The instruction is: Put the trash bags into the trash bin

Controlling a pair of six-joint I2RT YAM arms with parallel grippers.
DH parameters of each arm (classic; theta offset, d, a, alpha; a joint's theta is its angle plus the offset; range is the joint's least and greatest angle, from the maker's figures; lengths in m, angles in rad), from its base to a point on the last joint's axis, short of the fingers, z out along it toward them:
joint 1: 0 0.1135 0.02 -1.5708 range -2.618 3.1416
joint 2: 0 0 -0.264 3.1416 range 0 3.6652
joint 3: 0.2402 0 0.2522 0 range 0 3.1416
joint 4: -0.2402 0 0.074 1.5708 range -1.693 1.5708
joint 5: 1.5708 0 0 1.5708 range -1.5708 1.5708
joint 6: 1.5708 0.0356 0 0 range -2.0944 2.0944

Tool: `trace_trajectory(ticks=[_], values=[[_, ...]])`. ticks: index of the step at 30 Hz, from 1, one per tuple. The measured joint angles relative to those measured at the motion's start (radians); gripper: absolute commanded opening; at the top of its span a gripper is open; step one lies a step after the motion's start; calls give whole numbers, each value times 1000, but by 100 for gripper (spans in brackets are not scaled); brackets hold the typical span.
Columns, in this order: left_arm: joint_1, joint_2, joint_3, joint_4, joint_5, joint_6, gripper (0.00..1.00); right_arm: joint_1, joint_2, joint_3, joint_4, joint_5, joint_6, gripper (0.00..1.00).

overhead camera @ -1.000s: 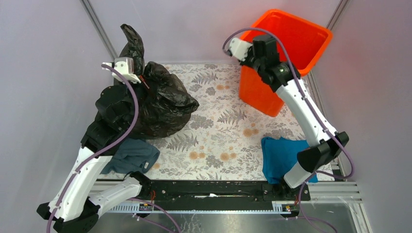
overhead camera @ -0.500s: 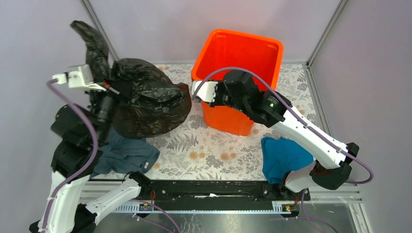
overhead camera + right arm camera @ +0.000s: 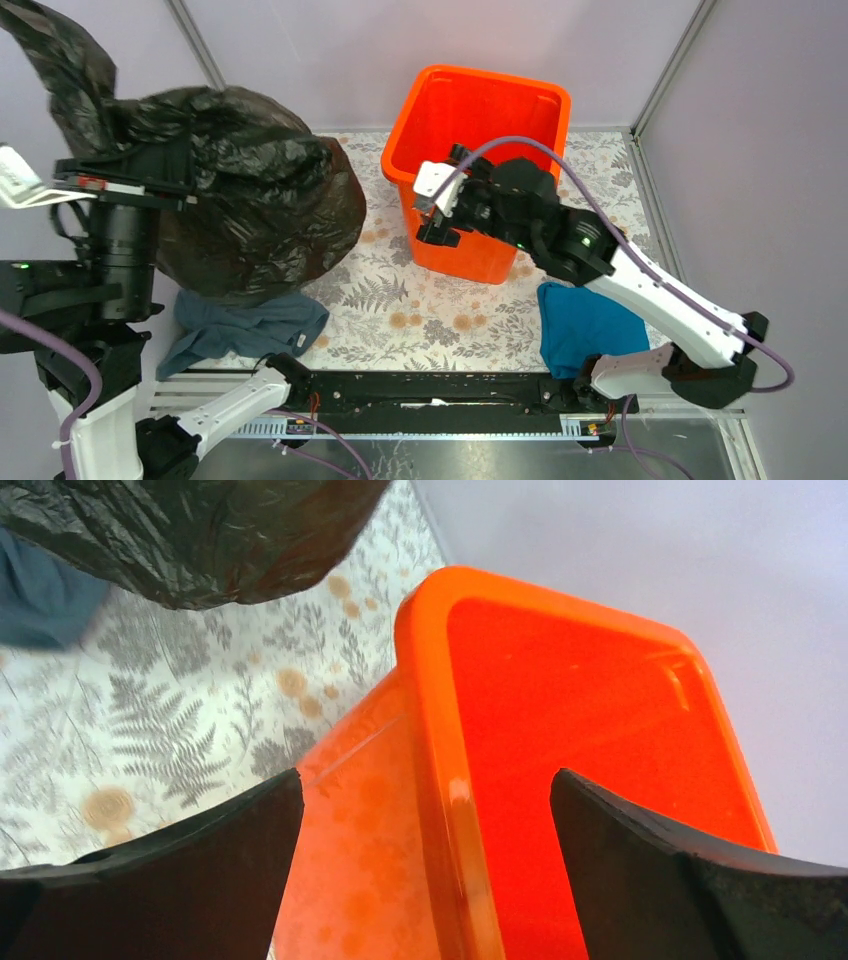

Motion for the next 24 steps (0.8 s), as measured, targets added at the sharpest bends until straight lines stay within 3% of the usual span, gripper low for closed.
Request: trace_trajectory(ticks=[7, 18, 24], values=[[0, 129, 130, 287, 119, 35, 0, 0, -207, -192, 207, -43, 177, 100], [0, 699, 578, 765, 556, -130, 0, 1, -485, -414, 286, -47, 312, 100], [-14, 965, 756, 974, 616, -297, 0, 1, -586, -454, 287, -59, 349, 100]])
